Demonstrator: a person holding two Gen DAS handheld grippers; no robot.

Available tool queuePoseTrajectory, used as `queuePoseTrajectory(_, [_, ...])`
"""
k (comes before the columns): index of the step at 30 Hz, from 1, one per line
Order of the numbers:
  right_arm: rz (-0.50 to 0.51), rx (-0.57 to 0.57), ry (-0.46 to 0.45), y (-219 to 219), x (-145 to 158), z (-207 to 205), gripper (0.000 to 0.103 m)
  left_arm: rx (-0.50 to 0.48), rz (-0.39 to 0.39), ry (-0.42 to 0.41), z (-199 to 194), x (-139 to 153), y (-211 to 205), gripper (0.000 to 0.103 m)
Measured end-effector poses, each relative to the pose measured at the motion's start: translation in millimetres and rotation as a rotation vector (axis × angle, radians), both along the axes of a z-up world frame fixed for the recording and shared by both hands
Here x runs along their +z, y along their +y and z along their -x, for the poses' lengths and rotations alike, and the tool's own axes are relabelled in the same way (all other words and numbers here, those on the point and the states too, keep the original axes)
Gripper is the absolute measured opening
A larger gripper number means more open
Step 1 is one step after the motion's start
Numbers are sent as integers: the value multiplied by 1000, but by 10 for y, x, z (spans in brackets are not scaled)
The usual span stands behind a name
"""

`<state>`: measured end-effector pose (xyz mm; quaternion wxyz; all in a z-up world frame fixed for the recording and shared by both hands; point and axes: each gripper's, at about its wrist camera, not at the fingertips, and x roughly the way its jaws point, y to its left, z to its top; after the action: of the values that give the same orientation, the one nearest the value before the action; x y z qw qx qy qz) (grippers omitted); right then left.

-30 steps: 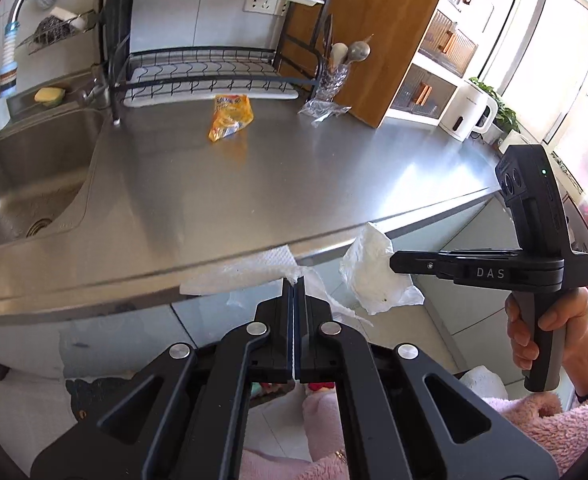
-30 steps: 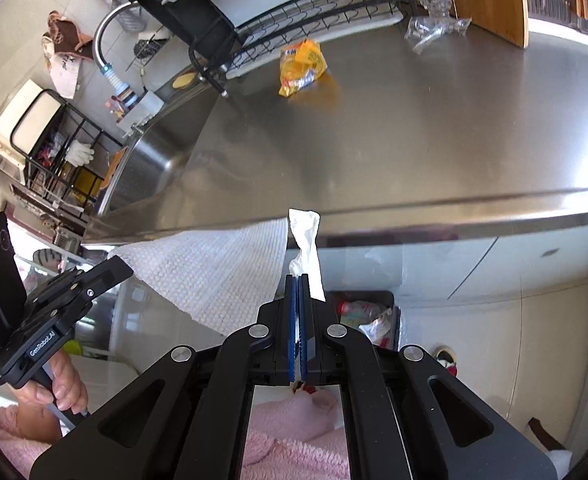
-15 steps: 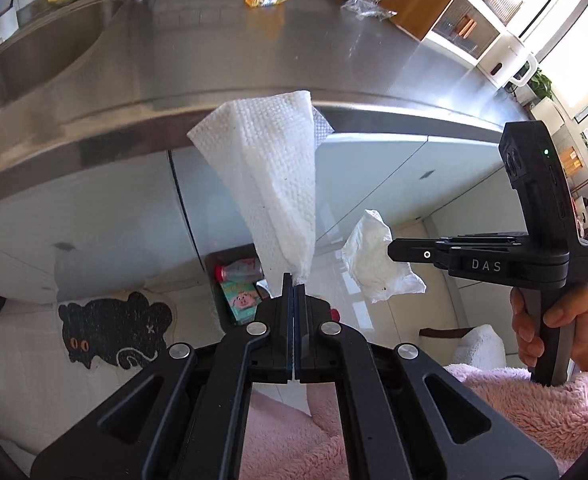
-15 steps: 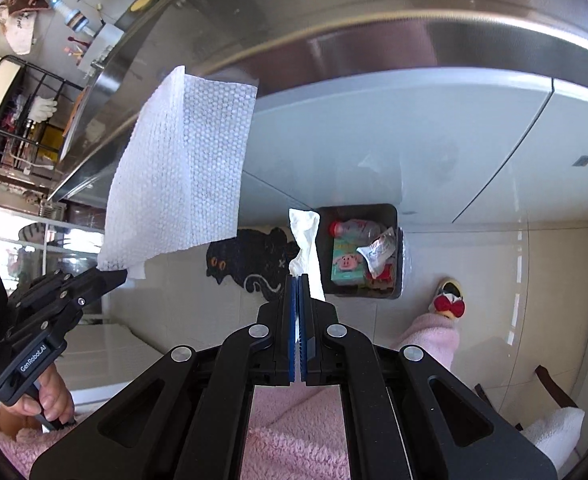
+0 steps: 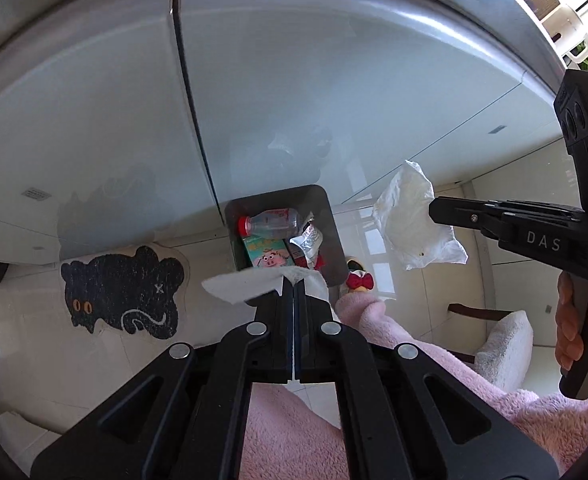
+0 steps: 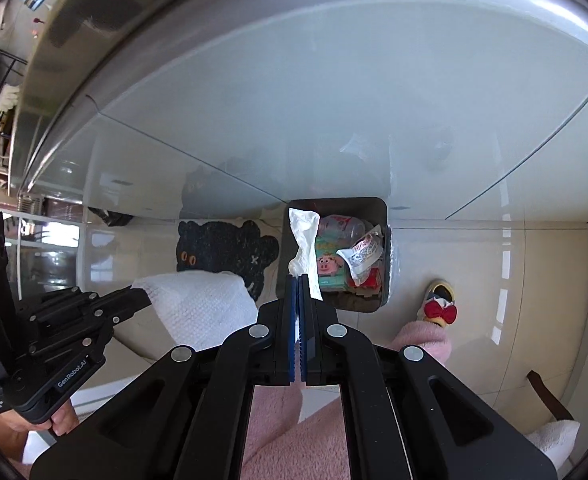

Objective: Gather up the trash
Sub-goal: 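Lower towel and tissue into the black bin and open both tools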

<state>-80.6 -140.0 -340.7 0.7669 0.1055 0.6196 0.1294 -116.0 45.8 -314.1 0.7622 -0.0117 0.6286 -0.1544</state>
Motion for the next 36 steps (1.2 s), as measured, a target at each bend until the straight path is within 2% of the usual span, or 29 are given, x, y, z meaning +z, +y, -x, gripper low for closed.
queuePoseTrajectory(7, [42,-24,14,57,-461,-138,3,16,-34,12,-168,-422,-3,0])
queuePoseTrajectory(12, [65,-24,37,100,-750,-264,3,26,-18,19,-345,-637,-17,0])
queuePoseTrajectory(21, [87,-29,107,81,-1086,-372,3,-8,-21,73,-483,-951,-201,0])
queuePoseTrajectory(24, [92,-30,131,90,-1194,-395,3,1,-22,94,-498,-1017,-226,8])
queuePoseTrajectory(26, [84,-38,151,83,-1262,-402,3,7,-24,102,-509,-1039,-239,17])
queuePoseTrajectory(27, [78,-38,158,89,-1281,-409,6,11,-25,102,-509,-1035,-241,29])
queuePoseTrajectory(28, [80,-38,163,100,-1304,-415,6,17,-26,100,-505,-1030,-234,34])
queuePoseTrajectory(36, [63,-42,176,119,-1351,-461,7,61,-28,121,-428,-999,-118,34])
